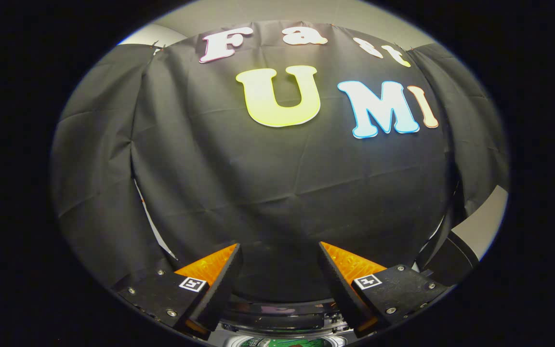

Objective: Put the clothes into the washing machine and then close the washing machine lid.

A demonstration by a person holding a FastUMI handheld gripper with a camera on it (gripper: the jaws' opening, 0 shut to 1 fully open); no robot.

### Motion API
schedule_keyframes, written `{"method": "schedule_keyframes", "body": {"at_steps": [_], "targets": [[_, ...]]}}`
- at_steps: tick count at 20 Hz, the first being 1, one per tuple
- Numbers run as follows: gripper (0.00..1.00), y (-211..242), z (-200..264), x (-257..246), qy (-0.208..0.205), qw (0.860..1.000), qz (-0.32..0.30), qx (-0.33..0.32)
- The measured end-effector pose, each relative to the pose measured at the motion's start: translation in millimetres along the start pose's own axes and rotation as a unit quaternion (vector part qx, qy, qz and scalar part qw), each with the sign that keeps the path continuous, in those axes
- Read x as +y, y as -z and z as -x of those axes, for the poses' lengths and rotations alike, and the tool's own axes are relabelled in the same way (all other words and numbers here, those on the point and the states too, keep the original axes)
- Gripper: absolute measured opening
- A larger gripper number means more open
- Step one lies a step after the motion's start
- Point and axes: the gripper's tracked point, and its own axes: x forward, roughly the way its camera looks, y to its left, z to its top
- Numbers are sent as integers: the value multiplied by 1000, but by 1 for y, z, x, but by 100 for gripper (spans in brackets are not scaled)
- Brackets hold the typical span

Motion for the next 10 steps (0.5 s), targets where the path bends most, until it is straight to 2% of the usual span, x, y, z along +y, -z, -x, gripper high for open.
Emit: {"method": "schedule_keyframes", "body": {"at_steps": [3,5,10], "targets": [[96,17,-14,-8,13,999,6,33],[96,28,-19,-12,19,998,38,46],[96,32,-16,-11,7,997,48,55]]}}
